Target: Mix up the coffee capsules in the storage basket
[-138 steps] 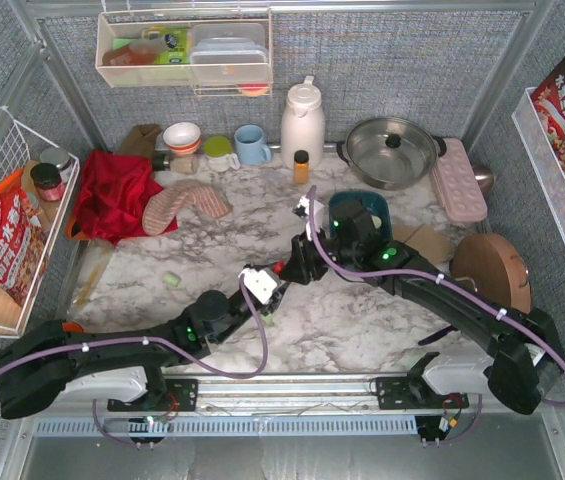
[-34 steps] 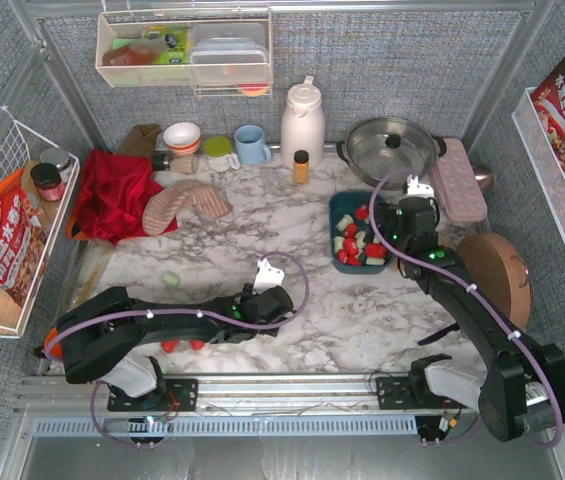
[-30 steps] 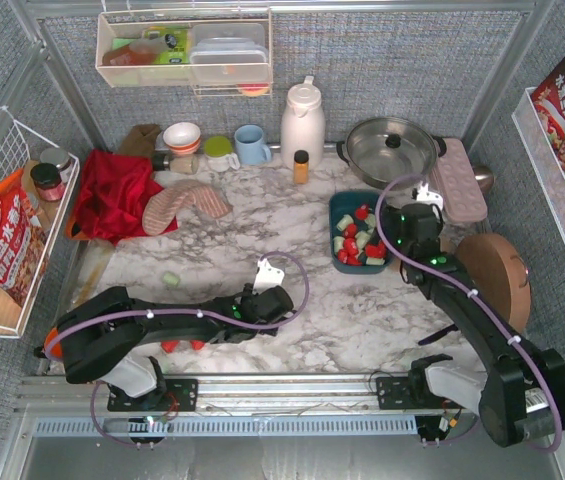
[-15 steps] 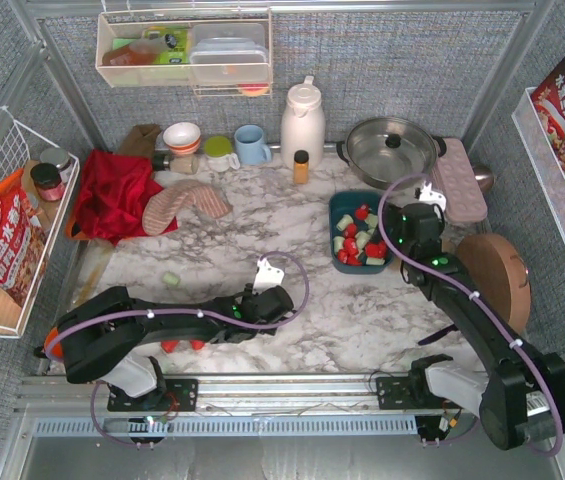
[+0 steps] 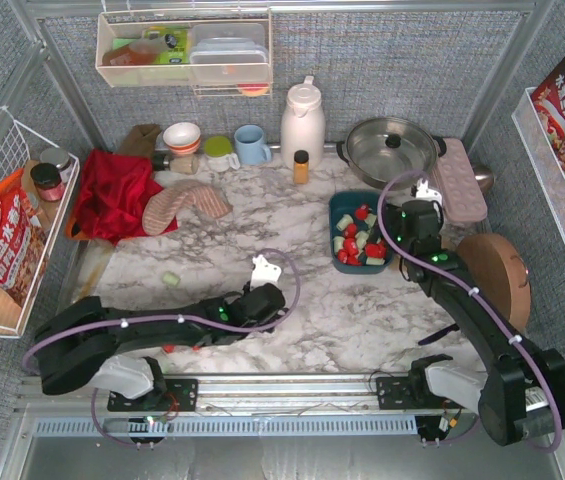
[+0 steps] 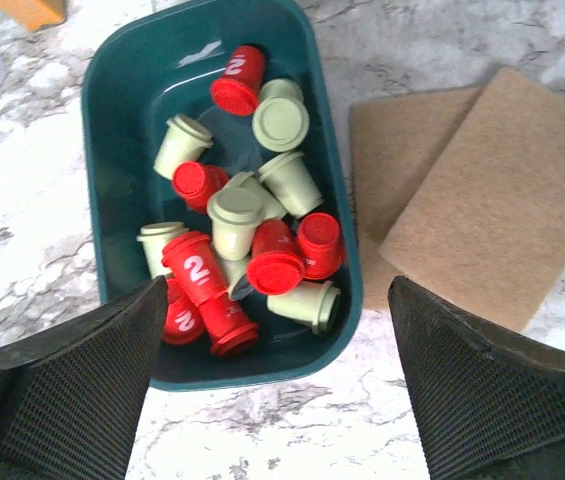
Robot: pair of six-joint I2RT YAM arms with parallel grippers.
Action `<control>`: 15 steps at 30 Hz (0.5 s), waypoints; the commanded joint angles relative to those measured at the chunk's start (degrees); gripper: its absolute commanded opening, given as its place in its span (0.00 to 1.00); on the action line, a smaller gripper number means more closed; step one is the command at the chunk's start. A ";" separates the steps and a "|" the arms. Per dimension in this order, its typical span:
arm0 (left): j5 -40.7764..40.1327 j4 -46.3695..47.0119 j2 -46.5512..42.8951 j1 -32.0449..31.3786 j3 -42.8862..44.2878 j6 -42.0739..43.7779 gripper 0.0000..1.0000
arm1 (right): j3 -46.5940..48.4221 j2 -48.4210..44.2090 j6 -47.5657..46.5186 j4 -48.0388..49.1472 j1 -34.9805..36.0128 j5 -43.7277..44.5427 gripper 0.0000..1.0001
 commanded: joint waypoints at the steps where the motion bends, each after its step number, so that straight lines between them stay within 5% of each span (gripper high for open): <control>1: -4.21 6.89 -5.17 0.05 -2.11 4.84 0.39 | 1.43 0.96 -0.76 0.56 0.12 -7.25 0.93; 5: -8.69 18.09 -11.79 0.05 -6.47 11.66 0.39 | 2.50 1.47 -1.33 0.46 0.50 -13.17 0.87; 9: -12.11 38.99 -17.01 0.05 -13.12 23.24 0.40 | 2.51 -0.07 -1.45 1.04 1.74 -18.83 0.83; 15: -11.76 68.64 -14.26 0.22 -20.09 38.99 0.39 | 1.72 -4.19 -2.35 2.80 7.03 -25.56 0.81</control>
